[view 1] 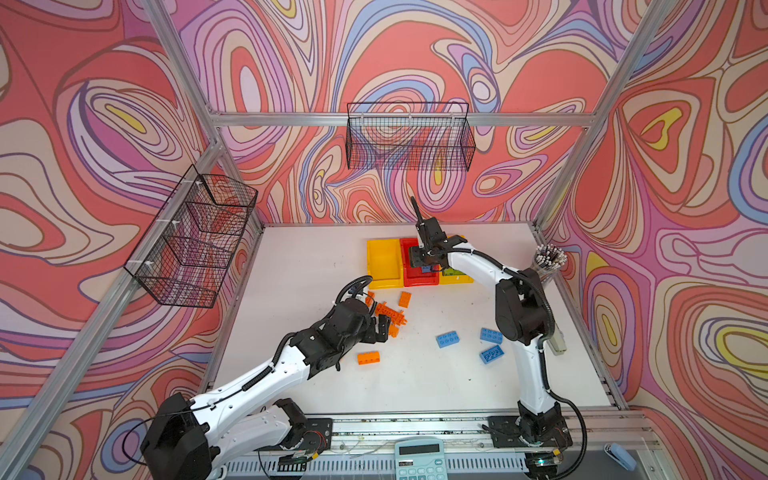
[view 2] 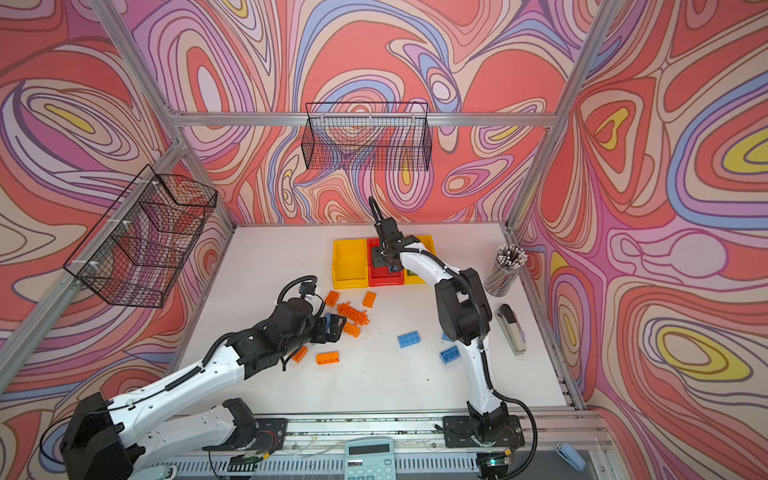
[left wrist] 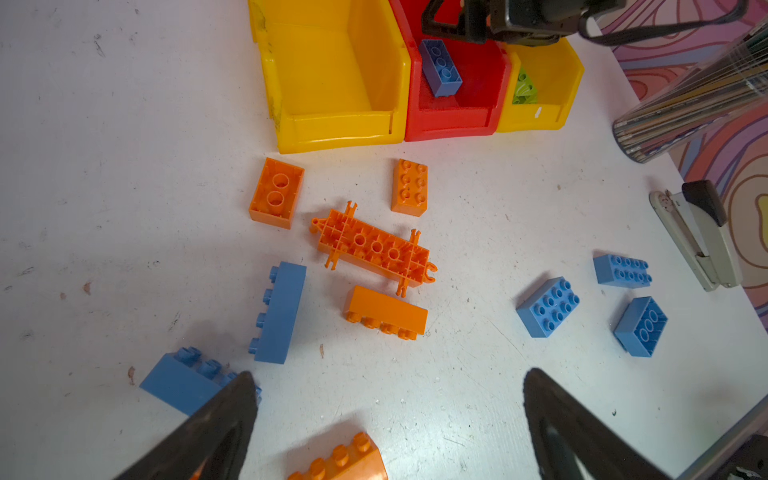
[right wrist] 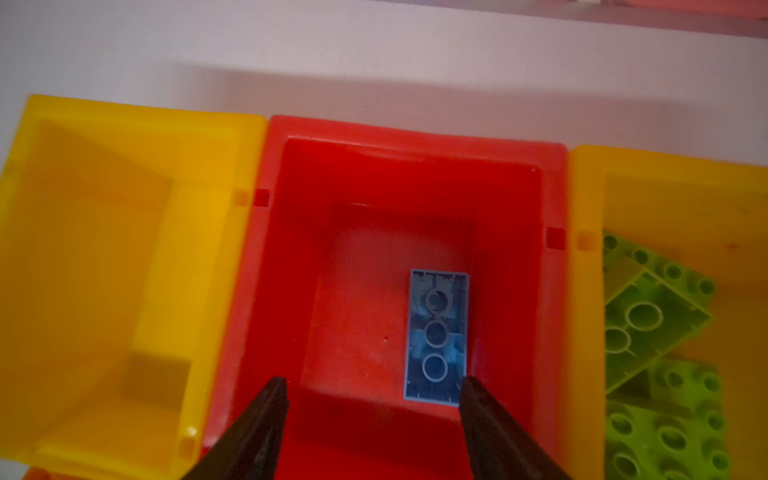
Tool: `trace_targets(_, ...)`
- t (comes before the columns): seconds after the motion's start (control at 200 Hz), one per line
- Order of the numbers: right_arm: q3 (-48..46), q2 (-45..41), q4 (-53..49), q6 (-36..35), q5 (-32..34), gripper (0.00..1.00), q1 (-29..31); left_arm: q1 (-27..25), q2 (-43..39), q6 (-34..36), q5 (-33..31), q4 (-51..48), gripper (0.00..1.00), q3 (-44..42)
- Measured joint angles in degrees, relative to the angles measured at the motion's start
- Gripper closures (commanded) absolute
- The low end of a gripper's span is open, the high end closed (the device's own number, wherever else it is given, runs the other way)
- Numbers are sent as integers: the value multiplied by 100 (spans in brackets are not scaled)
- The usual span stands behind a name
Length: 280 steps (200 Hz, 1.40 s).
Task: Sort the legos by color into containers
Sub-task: 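Lift the blue brick with the right gripper and drop it into the red bin, then move the right gripper back down toward the blue bricks near the stapler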
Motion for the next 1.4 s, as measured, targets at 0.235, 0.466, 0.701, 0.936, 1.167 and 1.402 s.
trace_targets(0.235,-1261,-1679,151,0,-79,18,13,0,68,15,181,17,0,13)
trace_targets(0.466,-3268,-3163,221,157,9,14,164,-286,70,-68,337,168,0,13)
trace_targets(0.701,-5259,-4242,186,693,33,12,540,-887,74,-227,284,315,0,-24)
trace_targets(0.936,-6094,-4680,264,1272,44,11,1259,-1189,-127,-472,212,415,0,-378)
trace_targets(1.167,-6463,-4743,474,1600,39,11,1364,-1303,-640,-651,103,398,0,-651)
trace_targets(1.402,-6452,-4435,723,1637,105,11,1370,-1307,-905,-791,-50,295,0,-1025)
